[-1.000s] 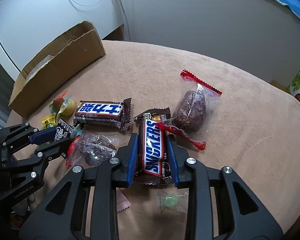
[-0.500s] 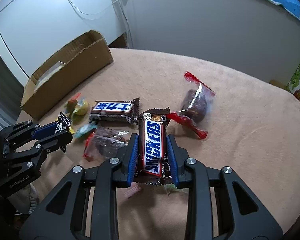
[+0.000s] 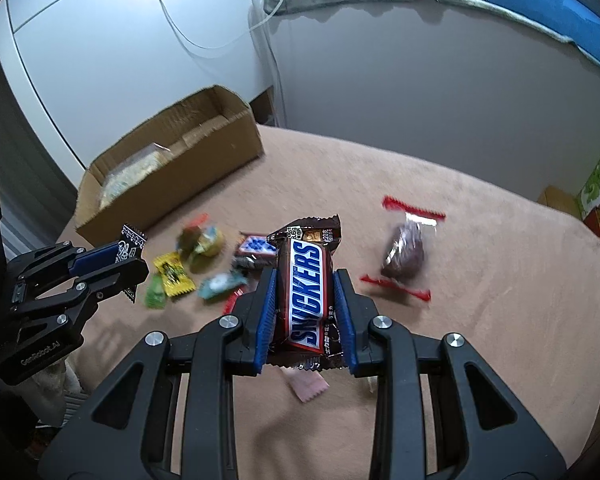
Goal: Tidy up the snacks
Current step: 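Carry both snacks into the cardboard box and open both tools, then move both tools back over the remaining snacks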
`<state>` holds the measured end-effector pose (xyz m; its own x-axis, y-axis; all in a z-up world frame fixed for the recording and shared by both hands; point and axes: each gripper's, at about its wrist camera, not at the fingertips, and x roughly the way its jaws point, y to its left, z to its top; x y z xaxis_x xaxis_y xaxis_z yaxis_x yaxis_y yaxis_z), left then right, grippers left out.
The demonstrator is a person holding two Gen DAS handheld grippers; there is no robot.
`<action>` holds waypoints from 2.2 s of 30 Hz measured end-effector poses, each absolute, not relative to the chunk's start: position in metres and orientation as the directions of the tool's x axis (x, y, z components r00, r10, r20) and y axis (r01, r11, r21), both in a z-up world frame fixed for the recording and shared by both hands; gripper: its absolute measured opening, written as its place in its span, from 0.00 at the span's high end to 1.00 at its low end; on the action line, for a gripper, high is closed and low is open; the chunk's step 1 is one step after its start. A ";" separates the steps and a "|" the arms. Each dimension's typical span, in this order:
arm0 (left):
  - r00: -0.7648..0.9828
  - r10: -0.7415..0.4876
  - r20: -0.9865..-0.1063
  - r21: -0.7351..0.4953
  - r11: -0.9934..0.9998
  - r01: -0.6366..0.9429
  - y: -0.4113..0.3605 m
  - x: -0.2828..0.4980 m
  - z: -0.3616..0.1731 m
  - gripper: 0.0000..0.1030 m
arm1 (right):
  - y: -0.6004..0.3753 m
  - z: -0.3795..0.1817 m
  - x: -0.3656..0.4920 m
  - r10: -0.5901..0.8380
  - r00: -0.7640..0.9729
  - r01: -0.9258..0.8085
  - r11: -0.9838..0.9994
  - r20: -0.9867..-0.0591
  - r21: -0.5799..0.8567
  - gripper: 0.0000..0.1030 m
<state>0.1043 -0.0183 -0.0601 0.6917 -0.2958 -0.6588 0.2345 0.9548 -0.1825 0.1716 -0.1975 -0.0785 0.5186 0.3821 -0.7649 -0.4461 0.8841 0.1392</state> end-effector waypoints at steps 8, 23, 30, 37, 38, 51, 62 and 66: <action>0.724 -0.255 -0.641 -0.187 0.967 0.176 0.015 0.113 -0.048 0.80 | -0.164 -0.055 0.182 0.413 0.534 -0.493 0.861 -0.738 0.125 0.71; 0.775 -0.132 -0.617 -0.200 0.980 0.007 0.096 0.131 -0.034 0.80 | -0.084 -0.031 0.221 0.482 0.523 -0.572 0.810 -0.703 0.130 0.71; 0.777 -0.099 -0.622 -0.199 0.979 -0.034 0.115 0.139 -0.036 0.80 | -0.043 -0.032 0.235 0.493 0.504 -0.602 0.790 -0.709 0.121 0.71; 0.771 -0.080 -0.632 -0.198 0.978 -0.060 0.127 0.145 -0.039 0.80 | -0.016 -0.042 0.247 0.488 0.481 -0.608 0.784 -0.728 0.123 0.71; 0.769 -0.079 -0.634 -0.201 0.978 -0.065 0.129 0.146 -0.040 0.80 | -0.014 -0.043 0.249 0.487 0.479 -0.608 0.784 -0.731 0.124 0.71; 0.742 -0.055 -0.668 -0.204 0.973 -0.112 0.137 0.158 -0.050 0.66 | -0.004 -0.054 0.261 0.476 0.472 -0.598 0.791 -0.742 0.127 0.40; 0.763 -0.060 -0.643 -0.216 0.971 -0.105 0.136 0.146 -0.042 0.63 | -0.018 -0.037 0.249 0.480 0.506 -0.592 0.797 -0.716 0.116 0.37; 0.771 -0.075 -0.632 -0.214 0.973 -0.080 0.128 0.137 -0.035 0.63 | -0.033 -0.028 0.239 0.483 0.521 -0.584 0.803 -0.704 0.118 0.37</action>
<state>0.1366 0.1282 -0.0351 0.7714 -0.0754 -0.6319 -0.0805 0.9734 -0.2145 0.2388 -0.0333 -0.0281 0.5210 0.4829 -0.7038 -0.5843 0.8029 0.1183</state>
